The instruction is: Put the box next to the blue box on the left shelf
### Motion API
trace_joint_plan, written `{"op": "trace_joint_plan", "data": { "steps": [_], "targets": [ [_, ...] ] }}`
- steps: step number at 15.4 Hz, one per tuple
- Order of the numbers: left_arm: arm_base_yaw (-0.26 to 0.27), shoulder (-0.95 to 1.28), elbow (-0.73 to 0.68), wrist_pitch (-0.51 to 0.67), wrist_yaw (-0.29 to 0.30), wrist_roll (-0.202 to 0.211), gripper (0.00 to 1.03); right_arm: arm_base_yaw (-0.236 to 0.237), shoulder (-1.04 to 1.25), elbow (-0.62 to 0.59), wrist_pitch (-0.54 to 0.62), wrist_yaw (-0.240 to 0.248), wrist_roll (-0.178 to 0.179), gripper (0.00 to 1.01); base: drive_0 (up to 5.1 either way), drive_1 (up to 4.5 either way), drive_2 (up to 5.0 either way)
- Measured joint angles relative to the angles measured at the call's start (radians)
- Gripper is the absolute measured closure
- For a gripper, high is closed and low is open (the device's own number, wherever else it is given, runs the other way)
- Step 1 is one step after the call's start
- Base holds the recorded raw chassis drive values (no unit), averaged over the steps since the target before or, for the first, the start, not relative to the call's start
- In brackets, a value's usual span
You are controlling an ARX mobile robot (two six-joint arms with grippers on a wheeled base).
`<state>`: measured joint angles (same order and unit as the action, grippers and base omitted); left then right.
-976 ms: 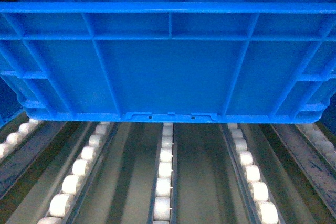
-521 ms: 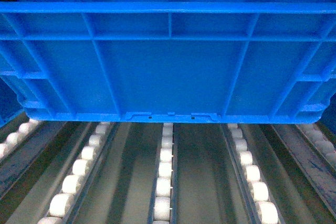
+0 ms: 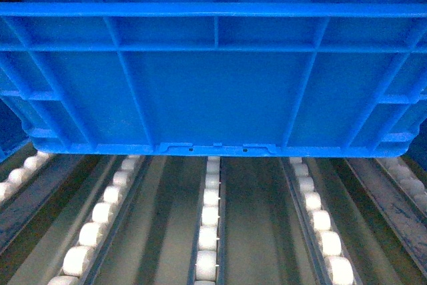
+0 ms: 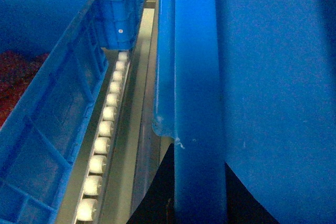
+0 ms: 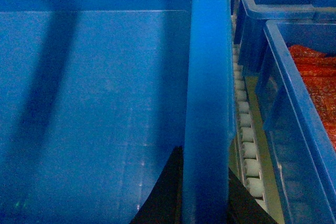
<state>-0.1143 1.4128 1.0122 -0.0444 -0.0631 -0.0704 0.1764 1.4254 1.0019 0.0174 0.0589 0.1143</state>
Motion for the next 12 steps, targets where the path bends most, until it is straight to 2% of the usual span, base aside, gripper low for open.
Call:
{"op": "trace_joint_plan", "data": {
  "steps": [7,8,9,10,11,12],
  "targets": [
    [0.0,0.0,0.0,0.0,0.0,0.0,0.97,0.0,0.0,0.0,0.0,0.0,0.0,0.93,0.0,0.0,0.0],
    [0.0,0.0,0.0,0.0,0.0,0.0,0.97,0.0,0.0,-0.01,0.043,0.008,-0.005,0.93,0.0,0.0,0.0],
    [0.0,0.0,0.0,0.002,-0.001,-0.01,0.97,0.007,0.0,-0.083,0.227,0.034,-0.034,0.93,0.0,0.0,0.0],
    [-0.012,0.0,-0.075,0.228,-0.067,0.028,0.97,0.02,0.001,-0.146,0.369,0.048,-0.035,0.93,0.0,0.0,0.0],
    [-0.031,0.0,-0.142,0.412,-0.123,0.039,0.97,0.016,0.008,-0.139,0.416,0.036,-0.037,0.93,0.0,0.0,0.0],
    [-0.032,0.0,-0.147,0.469,-0.125,0.045,0.97,0.012,-0.007,-0.116,0.366,0.004,-0.032,0.93,0.0,0.0,0.0]
  ]
}}
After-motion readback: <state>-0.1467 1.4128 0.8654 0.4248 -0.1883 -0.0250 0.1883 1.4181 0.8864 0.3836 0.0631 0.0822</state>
